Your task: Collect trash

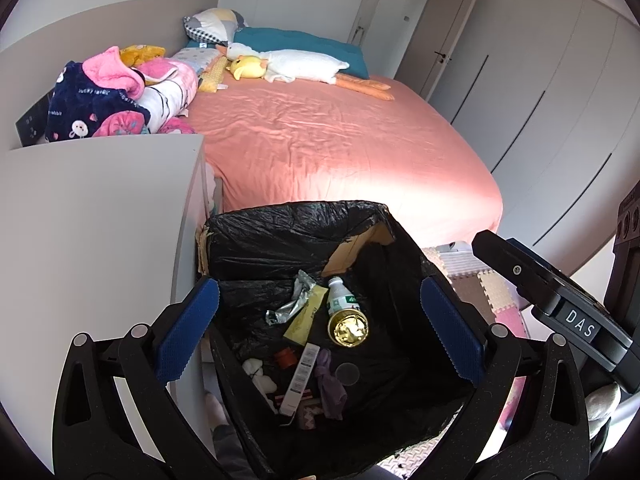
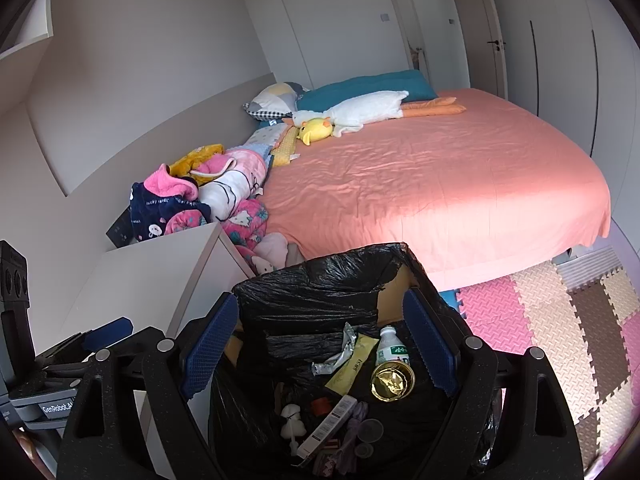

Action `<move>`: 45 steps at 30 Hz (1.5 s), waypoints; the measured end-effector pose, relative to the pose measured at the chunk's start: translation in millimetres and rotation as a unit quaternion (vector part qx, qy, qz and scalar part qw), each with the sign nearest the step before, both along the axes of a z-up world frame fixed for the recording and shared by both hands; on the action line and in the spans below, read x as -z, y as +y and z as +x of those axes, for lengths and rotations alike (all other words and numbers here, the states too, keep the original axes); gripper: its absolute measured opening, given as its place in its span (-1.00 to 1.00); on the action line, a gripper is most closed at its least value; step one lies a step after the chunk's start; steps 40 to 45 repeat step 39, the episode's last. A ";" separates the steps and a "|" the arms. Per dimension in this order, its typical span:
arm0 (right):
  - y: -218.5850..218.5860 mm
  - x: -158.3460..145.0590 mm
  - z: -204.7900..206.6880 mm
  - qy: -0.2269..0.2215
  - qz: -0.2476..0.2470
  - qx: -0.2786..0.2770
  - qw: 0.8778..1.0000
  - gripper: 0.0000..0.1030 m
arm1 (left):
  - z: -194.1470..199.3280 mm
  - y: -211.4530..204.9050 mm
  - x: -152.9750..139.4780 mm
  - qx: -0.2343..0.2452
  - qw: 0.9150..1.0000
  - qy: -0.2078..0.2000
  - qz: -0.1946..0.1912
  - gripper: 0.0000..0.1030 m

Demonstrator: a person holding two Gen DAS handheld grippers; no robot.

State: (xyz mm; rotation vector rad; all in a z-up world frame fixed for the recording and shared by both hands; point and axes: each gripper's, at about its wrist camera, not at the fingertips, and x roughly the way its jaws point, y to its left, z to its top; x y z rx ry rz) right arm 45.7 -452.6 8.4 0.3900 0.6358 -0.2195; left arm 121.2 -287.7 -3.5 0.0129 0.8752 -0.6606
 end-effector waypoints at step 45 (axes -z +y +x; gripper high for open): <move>-0.1 2.1 0.5 0.002 0.000 -0.002 1.000 0.64 | -8.2 -6.4 -6.1 -0.004 0.999 -0.032 0.032 0.89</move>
